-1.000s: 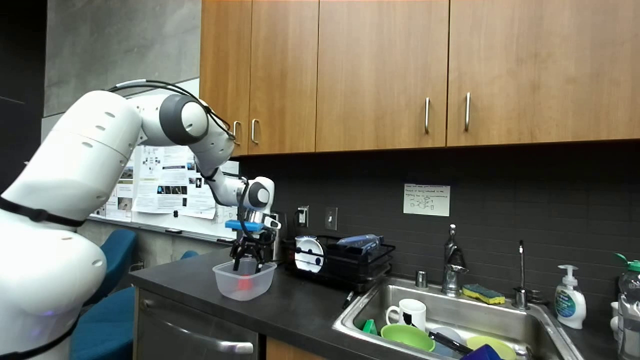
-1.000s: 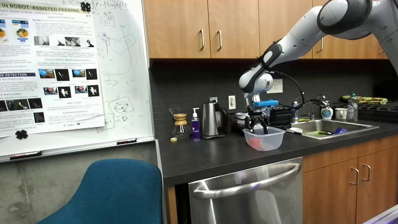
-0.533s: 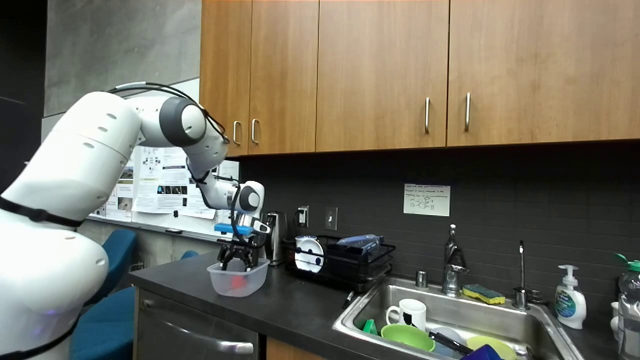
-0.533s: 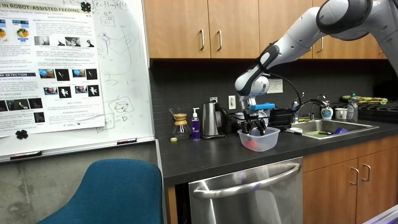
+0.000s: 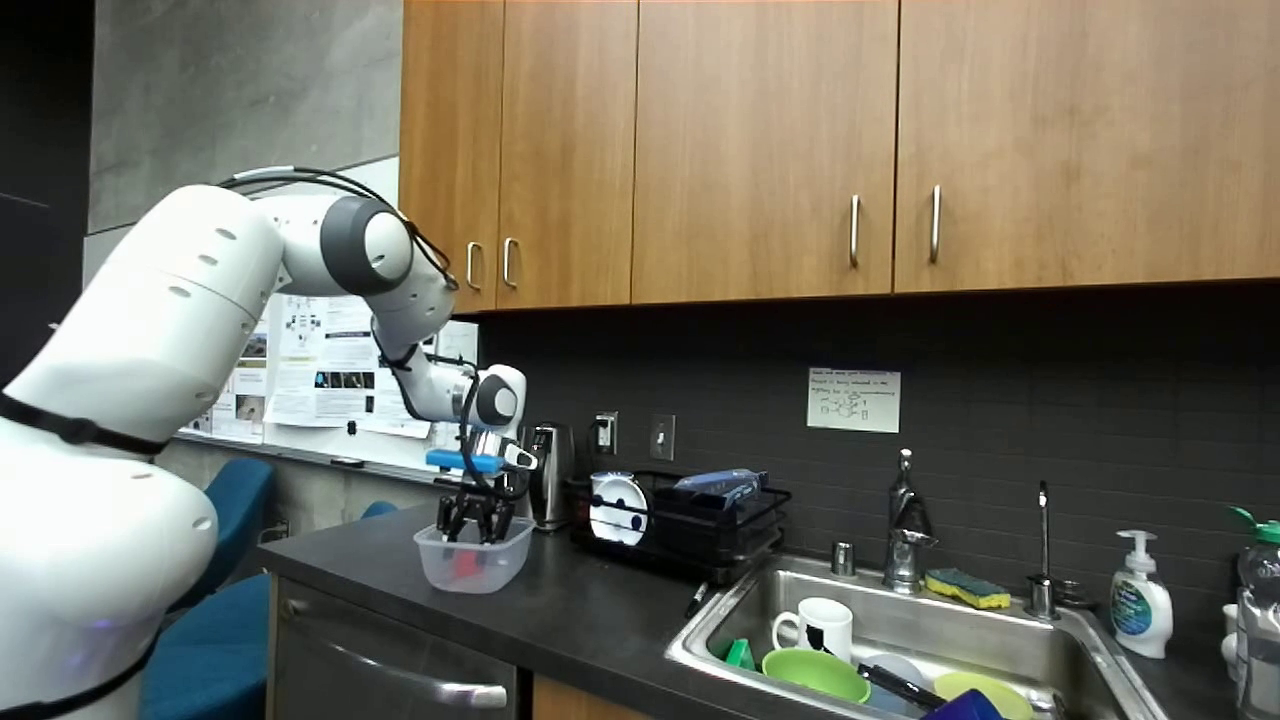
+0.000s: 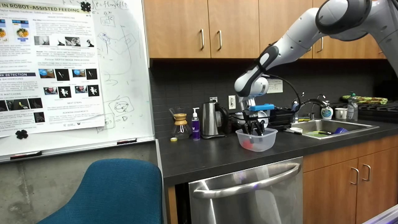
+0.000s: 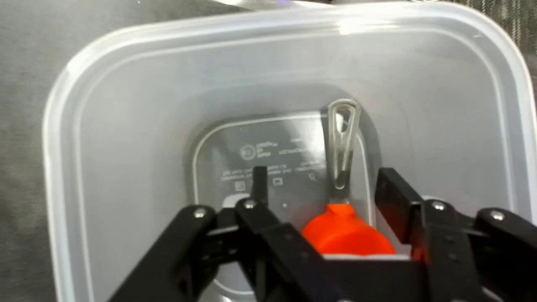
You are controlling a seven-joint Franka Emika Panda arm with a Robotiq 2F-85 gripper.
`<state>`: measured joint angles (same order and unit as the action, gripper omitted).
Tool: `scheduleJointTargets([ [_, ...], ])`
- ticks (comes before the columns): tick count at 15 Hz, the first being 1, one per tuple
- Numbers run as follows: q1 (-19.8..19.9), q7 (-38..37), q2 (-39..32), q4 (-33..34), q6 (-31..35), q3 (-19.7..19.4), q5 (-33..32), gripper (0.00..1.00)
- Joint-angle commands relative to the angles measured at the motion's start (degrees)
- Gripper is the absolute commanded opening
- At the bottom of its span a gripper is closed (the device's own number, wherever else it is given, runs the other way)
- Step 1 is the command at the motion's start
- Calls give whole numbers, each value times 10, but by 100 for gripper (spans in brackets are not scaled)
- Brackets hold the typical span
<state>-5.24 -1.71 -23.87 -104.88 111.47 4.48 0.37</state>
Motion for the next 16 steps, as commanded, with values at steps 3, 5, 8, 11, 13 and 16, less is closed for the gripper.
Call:
scheduleJointTargets([
  [3,5,5,11,-13,13,-4,6,22],
  [5,6,2,13,-13,8,-8,0,57],
  [8,10,3,18,-15,6,-12,0,56],
  [11,14,4,25,-16,4,-16,-3,76],
  [13,16,5,30,-15,0,-18,-6,88],
  [16,17,6,39,-11,-2,-19,-6,100],
])
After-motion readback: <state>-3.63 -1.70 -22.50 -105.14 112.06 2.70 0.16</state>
